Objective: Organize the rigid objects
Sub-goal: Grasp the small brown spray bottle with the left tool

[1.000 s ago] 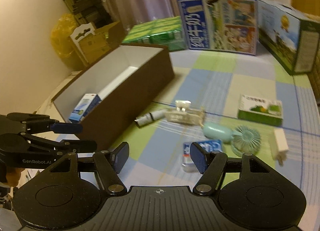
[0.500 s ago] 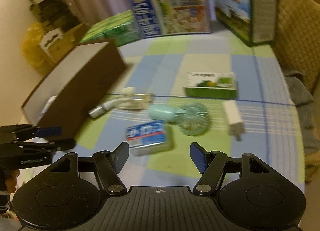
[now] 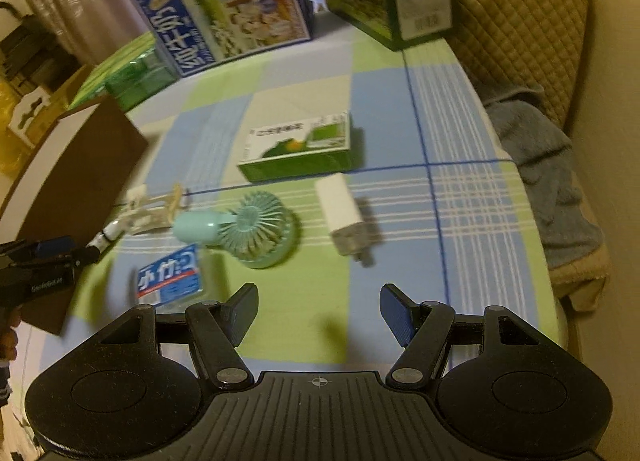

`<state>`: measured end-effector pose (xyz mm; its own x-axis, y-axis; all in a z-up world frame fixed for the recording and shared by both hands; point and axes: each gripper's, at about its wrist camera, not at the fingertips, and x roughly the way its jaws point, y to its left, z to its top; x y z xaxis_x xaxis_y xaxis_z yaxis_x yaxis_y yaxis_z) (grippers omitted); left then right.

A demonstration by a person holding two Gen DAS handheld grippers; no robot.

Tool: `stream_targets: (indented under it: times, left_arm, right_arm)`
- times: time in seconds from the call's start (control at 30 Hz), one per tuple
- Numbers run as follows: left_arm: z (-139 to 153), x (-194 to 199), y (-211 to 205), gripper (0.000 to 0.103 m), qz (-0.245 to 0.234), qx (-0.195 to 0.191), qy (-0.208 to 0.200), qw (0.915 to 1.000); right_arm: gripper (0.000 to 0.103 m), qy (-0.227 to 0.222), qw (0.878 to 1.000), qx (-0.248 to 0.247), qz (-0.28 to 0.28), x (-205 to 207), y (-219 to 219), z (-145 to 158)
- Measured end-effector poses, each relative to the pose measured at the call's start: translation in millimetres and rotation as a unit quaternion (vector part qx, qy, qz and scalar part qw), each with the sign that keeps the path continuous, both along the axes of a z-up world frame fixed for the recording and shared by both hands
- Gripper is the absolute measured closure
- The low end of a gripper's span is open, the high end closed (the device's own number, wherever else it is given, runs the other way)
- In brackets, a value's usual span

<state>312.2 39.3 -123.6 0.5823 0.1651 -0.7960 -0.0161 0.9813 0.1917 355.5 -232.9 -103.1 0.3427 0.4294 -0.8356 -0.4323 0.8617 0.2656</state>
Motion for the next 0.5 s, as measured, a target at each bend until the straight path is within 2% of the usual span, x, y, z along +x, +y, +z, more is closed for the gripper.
stream_targets:
  times: [0.17,0.27,0.43,0.5]
  left_arm:
    - [-18.0,22.3,5.1,0.062,0.015,0.024,0.019,0.9994]
    - [-23.3,30.0,1.3,0.062,0.006,0.037,0.02,0.9991]
    - [-32.5,40.9,4.7,0.062,0.024,0.039,0.04,0.9981]
    - [-35.8,42.5,7.2,0.068,0.032,0.028,0.055,0.9976]
  right_arm:
    - [0.039,0.012,1.0,-0.005,-0.012,12.1,-3.0,-8.4]
    - [0.039,0.017,1.0,-0.007,-0.019,18.3,-4.5,-11.5]
    - [0.039,0.023,0.999,-0.011,-0.029,26.2,-6.0,-15.5]
    - [0.039,0.026,0.999,-0.013,-0.03,28.4,-6.1,-17.3]
